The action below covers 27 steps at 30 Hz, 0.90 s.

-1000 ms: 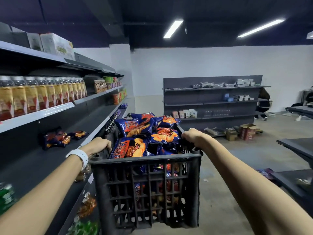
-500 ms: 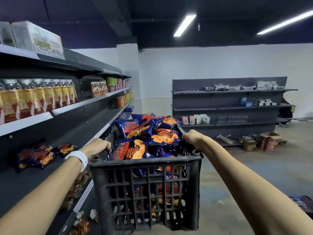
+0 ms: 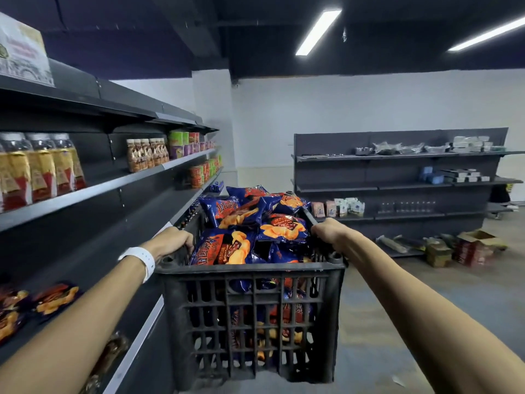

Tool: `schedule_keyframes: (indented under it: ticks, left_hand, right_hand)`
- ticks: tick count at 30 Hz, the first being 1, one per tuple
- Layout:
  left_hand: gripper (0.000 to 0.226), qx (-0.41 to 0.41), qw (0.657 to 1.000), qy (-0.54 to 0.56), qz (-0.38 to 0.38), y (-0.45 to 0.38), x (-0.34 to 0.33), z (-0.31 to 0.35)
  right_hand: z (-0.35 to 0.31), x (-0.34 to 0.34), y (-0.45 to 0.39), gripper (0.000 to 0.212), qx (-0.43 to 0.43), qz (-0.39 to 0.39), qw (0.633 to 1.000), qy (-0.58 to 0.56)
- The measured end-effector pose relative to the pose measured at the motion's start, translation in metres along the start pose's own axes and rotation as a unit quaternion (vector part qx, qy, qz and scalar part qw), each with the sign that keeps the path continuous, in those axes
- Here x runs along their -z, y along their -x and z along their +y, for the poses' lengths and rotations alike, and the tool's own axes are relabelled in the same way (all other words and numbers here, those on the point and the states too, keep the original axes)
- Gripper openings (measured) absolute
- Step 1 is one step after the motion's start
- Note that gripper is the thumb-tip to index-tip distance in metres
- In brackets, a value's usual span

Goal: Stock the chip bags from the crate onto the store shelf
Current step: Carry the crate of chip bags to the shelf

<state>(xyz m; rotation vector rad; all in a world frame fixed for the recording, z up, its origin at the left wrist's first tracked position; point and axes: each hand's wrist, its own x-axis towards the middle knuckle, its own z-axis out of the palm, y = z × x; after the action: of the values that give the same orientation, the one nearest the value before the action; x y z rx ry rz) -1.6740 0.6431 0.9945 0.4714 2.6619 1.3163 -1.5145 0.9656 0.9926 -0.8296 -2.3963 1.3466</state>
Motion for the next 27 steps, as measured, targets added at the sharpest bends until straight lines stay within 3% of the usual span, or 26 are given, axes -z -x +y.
schedule_keyframes:
  ticks: [6, 10, 18, 27]
  left_hand:
    - [0.029, 0.006, 1.0, -0.007, 0.015, -0.111, -0.036, 0.021]
    - [0.021, 0.02, 0.999, -0.007, 0.028, -0.189, -0.064, 0.037]
    - [0.017, 0.04, 0.997, 0.004, 0.07, -0.323, -0.093, 0.068]
    - [0.012, 0.045, 0.992, -0.007, 0.116, -0.486, -0.117, 0.062]
  right_hand:
    - [0.002, 0.004, -0.123, 0.019, 0.015, -0.015, 1.0, -0.023]
    - [0.0, 0.011, -0.213, 0.015, 0.025, -0.023, 0.999, -0.038]
    - [-0.027, 0.024, -0.358, 0.031, 0.067, -0.063, 0.994, -0.053]
    - [-0.034, -0.021, -0.529, 0.018, 0.05, -0.051, 0.994, -0.085]
